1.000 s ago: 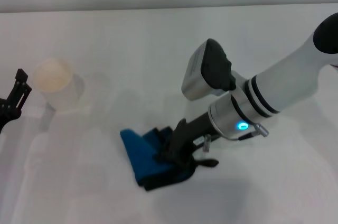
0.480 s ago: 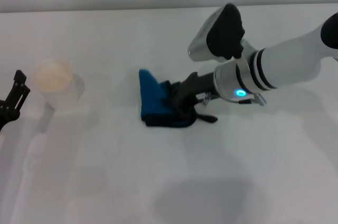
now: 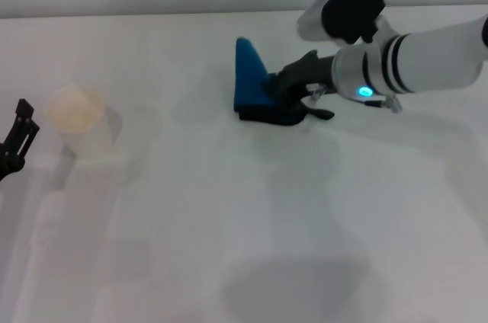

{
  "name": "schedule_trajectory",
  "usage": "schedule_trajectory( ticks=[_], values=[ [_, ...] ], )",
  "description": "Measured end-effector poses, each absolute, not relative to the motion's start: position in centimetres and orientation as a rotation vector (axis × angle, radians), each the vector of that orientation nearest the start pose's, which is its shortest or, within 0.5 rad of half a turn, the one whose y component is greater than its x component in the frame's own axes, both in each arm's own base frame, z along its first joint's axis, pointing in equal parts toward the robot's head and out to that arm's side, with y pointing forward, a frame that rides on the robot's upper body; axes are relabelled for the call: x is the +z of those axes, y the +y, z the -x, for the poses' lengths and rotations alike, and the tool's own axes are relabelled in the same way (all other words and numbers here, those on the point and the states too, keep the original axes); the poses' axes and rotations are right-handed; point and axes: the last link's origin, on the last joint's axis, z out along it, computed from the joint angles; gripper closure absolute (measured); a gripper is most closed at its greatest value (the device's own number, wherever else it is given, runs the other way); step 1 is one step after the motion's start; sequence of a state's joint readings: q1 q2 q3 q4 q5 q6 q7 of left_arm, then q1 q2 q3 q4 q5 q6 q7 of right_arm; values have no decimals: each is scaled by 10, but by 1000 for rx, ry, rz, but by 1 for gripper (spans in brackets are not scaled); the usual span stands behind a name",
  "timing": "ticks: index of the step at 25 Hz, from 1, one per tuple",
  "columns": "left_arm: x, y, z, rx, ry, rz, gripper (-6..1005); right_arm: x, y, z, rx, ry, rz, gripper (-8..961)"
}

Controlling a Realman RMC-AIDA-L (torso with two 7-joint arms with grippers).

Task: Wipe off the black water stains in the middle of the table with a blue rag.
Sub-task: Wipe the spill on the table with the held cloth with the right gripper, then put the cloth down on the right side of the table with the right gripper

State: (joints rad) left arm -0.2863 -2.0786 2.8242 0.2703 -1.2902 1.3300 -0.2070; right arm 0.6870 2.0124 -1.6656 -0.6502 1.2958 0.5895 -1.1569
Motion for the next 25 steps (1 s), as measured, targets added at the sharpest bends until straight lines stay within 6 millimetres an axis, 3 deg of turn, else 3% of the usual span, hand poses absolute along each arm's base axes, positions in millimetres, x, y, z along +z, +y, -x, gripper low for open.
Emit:
schedule_trajectory(
  ticks=[8,16,20,25],
  values=[
    [-41,264,333,-843,-689,1581,122,-26,427,-249,29,770,2412,886],
    [-40,265,333,-843,-687,1581,122,24,423,-262,-54,802,2458,881],
    [-40,265,333,-843,-687,1581,122,26,418,-270,-189,811,2448,878],
    [-41,265,333,-844,-687,1581,122,8,411,-275,-302,793,2456,873]
  ],
)
